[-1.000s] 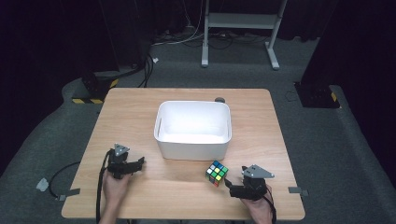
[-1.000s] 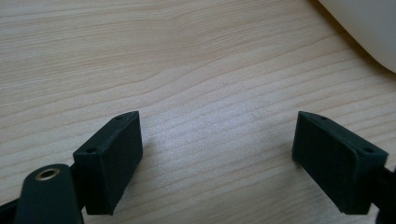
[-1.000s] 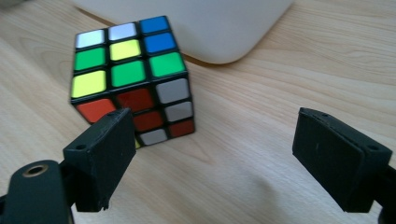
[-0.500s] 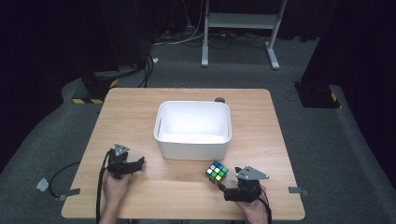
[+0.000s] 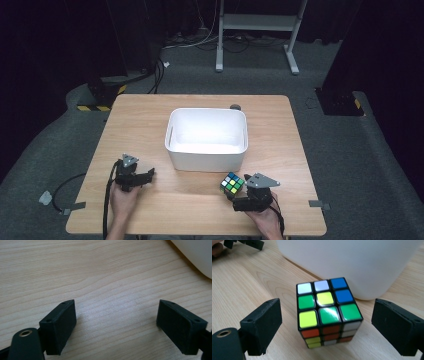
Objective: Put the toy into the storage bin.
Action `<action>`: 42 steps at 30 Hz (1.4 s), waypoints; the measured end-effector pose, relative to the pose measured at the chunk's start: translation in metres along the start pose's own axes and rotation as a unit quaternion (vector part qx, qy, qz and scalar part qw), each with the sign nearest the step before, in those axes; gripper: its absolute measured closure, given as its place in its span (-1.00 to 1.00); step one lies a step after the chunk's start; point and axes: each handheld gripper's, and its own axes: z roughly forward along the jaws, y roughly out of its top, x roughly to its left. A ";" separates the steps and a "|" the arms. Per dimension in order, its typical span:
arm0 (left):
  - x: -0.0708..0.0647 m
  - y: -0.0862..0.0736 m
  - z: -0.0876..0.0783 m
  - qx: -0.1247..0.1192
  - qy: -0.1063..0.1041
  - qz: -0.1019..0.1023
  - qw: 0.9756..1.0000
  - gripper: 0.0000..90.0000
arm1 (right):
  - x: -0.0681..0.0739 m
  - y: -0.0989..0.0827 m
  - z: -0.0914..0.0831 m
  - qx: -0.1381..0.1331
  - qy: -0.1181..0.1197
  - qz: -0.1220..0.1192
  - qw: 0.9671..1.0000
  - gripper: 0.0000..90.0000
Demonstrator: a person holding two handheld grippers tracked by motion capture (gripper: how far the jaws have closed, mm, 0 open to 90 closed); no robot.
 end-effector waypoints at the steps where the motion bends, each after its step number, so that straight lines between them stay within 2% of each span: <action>1: 0.000 0.000 0.000 -0.001 0.000 -0.001 1.000 -0.64 | 0.000 0.001 0.001 0.001 0.001 -0.002 1.000 -0.79; 24: 0.000 0.000 0.000 0.000 0.000 -0.001 1.000 -0.64 | -0.004 0.005 0.026 0.029 0.003 0.005 1.000 -0.79; 26: 0.000 0.000 0.000 0.000 0.000 -0.002 1.000 -0.64 | -0.004 0.005 0.030 0.036 -0.004 0.003 0.999 -0.79; 38: 0.000 0.000 0.000 -0.001 0.000 -0.003 1.000 -0.64 | -0.002 0.004 0.035 0.051 -0.011 -0.006 0.999 -0.71; 42: 0.000 0.000 0.000 -0.001 -0.001 -0.004 1.000 -0.64 | -0.002 0.004 0.036 0.052 -0.004 -0.012 0.999 -0.65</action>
